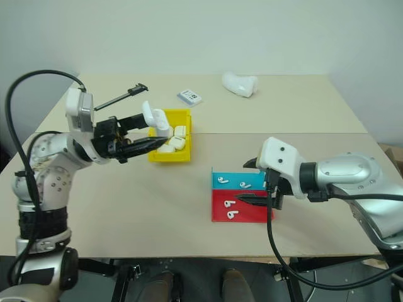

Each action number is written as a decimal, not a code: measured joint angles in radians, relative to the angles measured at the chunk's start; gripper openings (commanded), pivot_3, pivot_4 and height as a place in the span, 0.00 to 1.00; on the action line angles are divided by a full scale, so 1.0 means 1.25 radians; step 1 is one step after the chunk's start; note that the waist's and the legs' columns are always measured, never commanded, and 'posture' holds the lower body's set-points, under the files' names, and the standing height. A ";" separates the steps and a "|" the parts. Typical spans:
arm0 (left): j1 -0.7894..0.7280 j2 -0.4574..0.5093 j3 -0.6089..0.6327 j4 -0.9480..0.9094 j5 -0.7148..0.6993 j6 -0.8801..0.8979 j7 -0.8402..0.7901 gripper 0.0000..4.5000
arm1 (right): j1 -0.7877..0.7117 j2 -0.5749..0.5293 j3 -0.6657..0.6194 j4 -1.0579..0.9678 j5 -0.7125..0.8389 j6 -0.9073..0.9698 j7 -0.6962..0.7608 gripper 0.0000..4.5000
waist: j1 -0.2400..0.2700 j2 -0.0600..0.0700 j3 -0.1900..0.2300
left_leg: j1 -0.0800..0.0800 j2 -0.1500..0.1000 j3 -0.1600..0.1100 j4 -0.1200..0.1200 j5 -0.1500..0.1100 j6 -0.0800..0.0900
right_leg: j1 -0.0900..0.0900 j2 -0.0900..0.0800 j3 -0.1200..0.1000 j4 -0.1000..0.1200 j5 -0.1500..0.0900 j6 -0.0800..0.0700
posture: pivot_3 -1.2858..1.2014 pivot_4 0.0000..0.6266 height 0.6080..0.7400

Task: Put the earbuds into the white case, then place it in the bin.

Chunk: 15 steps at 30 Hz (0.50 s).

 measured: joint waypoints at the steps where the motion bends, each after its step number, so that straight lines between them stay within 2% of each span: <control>1: 0.025 -0.020 -0.024 -0.011 -0.009 -0.018 -0.006 0.61 | -0.018 -0.004 0.045 0.000 -0.023 0.009 0.015 0.71 | 0.001 0.000 0.000 | 0.000 0.000 0.000 0.000 0.000 0.000 | 0.000 0.000 0.000 0.000 0.000 0.000 | 0.52 0.24 1.00; 2: 0.046 -0.030 -0.045 -0.016 -0.012 -0.033 -0.016 0.61 | -0.036 -0.005 0.085 -0.003 -0.045 0.017 0.027 0.64 | 0.001 0.000 0.000 | 0.000 0.000 0.000 0.000 0.000 0.000 | -0.001 0.000 0.000 0.000 0.000 0.000 | 0.52 0.24 1.00; 6: 0.067 -0.039 -0.092 -0.027 -0.014 -0.078 -0.036 0.61 | -0.084 -0.003 0.206 -0.010 -0.126 0.043 0.049 0.64 | 0.004 0.000 0.000 | 0.000 0.000 0.000 0.000 0.000 0.000 | 0.000 0.000 0.000 0.001 0.000 0.000 | 0.52 0.24 1.00; 9: 0.066 -0.041 -0.114 -0.032 -0.019 -0.100 -0.036 0.61 | -0.126 0.036 0.295 -0.002 -0.206 0.065 0.047 0.64 | 0.003 0.000 0.000 | 0.000 0.000 0.000 0.000 0.000 0.000 | 0.000 0.000 0.000 0.000 0.000 0.000 | 0.52 0.24 1.00; 15: 0.067 -0.034 -0.124 -0.033 -0.021 -0.115 -0.028 0.61 | -0.140 0.071 0.365 0.006 -0.270 0.087 0.053 0.64 | 0.005 0.000 0.000 | -0.001 0.000 0.000 0.000 0.000 0.000 | -0.001 0.000 0.000 0.000 0.000 0.000 | 0.52 0.24 1.00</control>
